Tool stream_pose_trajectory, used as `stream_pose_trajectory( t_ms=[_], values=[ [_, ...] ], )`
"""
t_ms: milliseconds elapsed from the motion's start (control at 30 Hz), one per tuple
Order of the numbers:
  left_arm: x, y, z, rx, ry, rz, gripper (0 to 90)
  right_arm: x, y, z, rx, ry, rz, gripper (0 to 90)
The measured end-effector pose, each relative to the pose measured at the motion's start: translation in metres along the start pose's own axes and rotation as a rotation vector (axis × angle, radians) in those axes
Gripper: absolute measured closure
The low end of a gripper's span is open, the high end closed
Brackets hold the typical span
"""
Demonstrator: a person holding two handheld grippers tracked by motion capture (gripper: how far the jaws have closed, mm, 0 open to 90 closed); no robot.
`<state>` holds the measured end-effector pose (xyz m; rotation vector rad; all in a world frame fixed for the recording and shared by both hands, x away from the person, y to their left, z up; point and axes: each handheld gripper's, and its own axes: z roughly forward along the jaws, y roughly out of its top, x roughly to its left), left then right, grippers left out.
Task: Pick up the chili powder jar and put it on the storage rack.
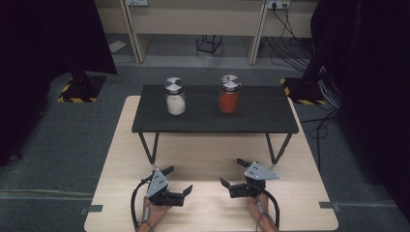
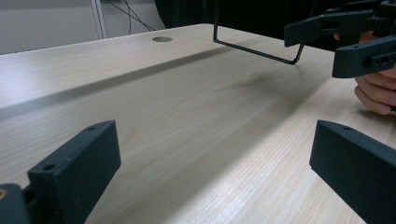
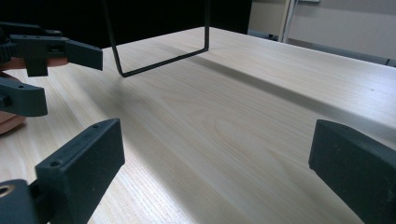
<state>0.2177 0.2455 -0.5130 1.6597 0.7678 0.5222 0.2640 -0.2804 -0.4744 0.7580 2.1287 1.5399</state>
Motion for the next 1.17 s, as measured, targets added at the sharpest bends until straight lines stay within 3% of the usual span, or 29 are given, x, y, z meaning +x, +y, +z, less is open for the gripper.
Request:
stream_pose_trajectory(
  t_ms=[1167],
  values=[
    [0.0008, 0.003, 0.0044, 0.011, -0.012, 0.015, 1.4, -0.0009, -0.0004, -0.0012, 0.008, -0.004, 0.016, 3.5]
  ],
)
